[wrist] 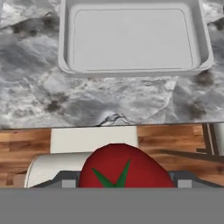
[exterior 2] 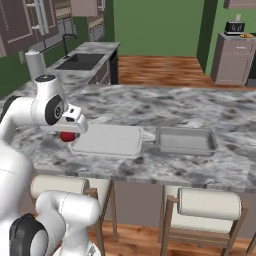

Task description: Place the cold items (carrot and tomato) from the fridge in one tupperware on the dining counter. Place the warm items (kebab skewer and hot dog) in the stove area in another tupperware.

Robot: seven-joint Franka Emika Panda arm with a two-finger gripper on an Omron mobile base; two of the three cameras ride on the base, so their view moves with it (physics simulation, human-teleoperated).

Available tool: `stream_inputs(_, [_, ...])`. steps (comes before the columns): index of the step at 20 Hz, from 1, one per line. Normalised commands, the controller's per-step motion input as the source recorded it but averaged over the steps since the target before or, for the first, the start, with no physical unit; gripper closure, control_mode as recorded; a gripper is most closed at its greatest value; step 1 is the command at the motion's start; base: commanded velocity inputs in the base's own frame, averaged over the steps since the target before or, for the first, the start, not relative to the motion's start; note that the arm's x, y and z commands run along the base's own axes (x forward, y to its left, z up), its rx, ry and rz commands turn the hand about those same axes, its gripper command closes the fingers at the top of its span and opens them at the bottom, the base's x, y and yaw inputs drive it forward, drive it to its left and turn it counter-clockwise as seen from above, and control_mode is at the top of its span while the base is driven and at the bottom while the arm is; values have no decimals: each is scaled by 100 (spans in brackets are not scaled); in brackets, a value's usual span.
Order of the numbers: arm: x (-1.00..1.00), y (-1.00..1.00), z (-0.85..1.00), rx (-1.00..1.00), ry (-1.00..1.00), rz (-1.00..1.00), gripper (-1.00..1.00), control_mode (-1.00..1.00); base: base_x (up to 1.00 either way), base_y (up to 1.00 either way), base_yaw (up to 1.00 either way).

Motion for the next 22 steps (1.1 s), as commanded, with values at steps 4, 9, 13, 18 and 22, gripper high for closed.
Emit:
stream_inputs(4, [58, 6, -38, -4, 6, 0, 100, -100, 0, 0, 0])
stream_inputs(9, [70, 5, -35, -1, 6, 0, 100, -100, 0, 0, 0])
stream_inputs(13, [72, 3, -45, 0, 5, 0, 100, -100, 0, 0, 0])
stream_inputs(18, [64, 9, -45, 0, 0, 0, 100, -100, 0, 0, 0])
stream_inputs(22, [57, 14, -36, 0, 3, 0, 100, -100, 0, 0, 0])
